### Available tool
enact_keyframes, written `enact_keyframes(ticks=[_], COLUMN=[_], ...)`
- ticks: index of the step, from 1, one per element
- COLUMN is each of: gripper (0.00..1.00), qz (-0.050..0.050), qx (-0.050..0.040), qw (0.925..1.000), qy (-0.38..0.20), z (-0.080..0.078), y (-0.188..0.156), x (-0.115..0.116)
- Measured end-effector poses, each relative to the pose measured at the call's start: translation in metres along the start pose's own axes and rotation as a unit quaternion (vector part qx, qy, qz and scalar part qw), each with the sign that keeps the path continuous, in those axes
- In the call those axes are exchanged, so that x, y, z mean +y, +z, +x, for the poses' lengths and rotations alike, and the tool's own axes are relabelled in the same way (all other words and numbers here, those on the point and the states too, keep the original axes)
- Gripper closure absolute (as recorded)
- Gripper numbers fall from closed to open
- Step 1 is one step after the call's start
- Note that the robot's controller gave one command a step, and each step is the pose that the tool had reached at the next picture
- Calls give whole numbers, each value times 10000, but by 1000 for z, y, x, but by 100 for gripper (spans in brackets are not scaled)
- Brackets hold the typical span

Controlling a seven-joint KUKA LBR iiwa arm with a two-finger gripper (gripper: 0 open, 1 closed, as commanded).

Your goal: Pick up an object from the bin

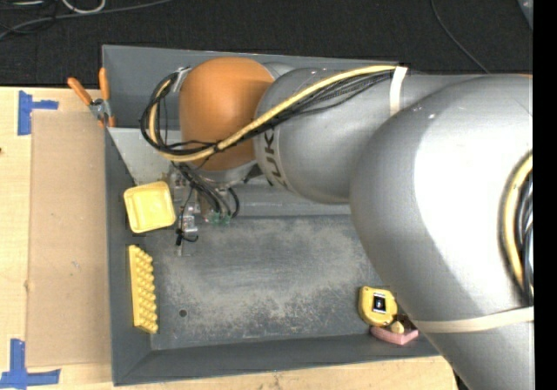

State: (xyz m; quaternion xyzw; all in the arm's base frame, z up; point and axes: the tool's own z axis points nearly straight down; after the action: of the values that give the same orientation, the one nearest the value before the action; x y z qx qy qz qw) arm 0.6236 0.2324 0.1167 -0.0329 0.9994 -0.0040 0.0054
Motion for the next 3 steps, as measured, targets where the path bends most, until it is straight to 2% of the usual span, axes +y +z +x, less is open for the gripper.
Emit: enact_keyframes(ticks=[1, 2, 3], gripper=[0, 100, 100], qz=[70, 137, 134], qx=[-26, -72, -72], qw=[9946, 9995, 9995], qy=[-1036, -265, -259], z=[-1, -4, -4], y=[15, 40, 40], x=[-12, -1, -1])
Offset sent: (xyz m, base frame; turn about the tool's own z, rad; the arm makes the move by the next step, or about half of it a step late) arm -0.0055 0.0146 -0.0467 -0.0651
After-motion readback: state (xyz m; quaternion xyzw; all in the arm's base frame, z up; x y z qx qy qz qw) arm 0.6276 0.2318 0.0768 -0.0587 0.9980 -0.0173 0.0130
